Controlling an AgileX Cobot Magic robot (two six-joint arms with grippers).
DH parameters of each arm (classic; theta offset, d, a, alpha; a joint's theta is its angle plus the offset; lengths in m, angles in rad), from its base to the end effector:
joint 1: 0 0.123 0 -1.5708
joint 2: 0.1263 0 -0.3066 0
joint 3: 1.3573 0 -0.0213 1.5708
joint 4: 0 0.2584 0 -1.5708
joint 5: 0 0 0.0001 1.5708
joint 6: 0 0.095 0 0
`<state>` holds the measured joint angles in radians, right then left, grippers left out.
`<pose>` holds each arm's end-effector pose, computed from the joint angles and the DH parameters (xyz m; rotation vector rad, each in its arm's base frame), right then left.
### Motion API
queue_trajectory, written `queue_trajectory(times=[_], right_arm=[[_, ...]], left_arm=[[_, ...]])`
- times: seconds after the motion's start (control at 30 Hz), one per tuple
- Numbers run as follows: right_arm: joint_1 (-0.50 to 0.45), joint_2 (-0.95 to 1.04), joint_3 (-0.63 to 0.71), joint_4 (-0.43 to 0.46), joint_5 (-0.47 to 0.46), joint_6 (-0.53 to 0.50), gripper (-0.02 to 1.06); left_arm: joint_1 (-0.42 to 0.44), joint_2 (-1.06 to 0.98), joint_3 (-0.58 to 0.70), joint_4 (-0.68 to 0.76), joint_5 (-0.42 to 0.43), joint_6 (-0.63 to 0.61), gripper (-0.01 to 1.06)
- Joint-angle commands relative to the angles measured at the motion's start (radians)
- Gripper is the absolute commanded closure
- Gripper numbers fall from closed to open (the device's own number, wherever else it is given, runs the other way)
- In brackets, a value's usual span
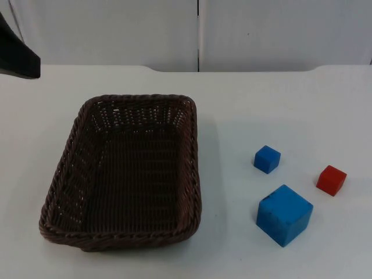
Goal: Pick up the basket with the left hand and place the largest block into the basket with the right hand.
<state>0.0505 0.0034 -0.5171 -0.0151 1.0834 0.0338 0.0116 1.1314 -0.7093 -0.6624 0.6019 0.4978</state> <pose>-0.0187 -0.0022 0.2822 -0.0161 2.0533 0.0343 0.2169 -0.0306 0.2840 0.0642 2.3816 -0.4555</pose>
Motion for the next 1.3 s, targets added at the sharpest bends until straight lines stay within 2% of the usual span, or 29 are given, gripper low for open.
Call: queue_trajectory(times=[0.0, 0.97, 1.1, 1.27], right_arm=[[-0.007, -0.003, 0.002, 0.001, -0.005, -0.005, -0.01], [-0.007, -0.003, 0.002, -0.002, -0.005, 0.0, -0.01], [-0.007, -0.003, 0.002, -0.002, -0.005, 0.0, -0.01], [-0.007, -0.003, 0.002, -0.004, -0.005, 0.0, -0.01]], left_arm=[[-0.001, 0.04, -0.024, -0.021, -0.009, 0.003, 0.0], [-0.002, 0.565, -0.272, -0.008, 0.022, -0.001, 0.0], [-0.015, 0.621, -0.291, -0.008, 0.022, -0.001, 0.0], [-0.075, 0.696, -0.333, 0.001, 0.013, -0.001, 0.0]])
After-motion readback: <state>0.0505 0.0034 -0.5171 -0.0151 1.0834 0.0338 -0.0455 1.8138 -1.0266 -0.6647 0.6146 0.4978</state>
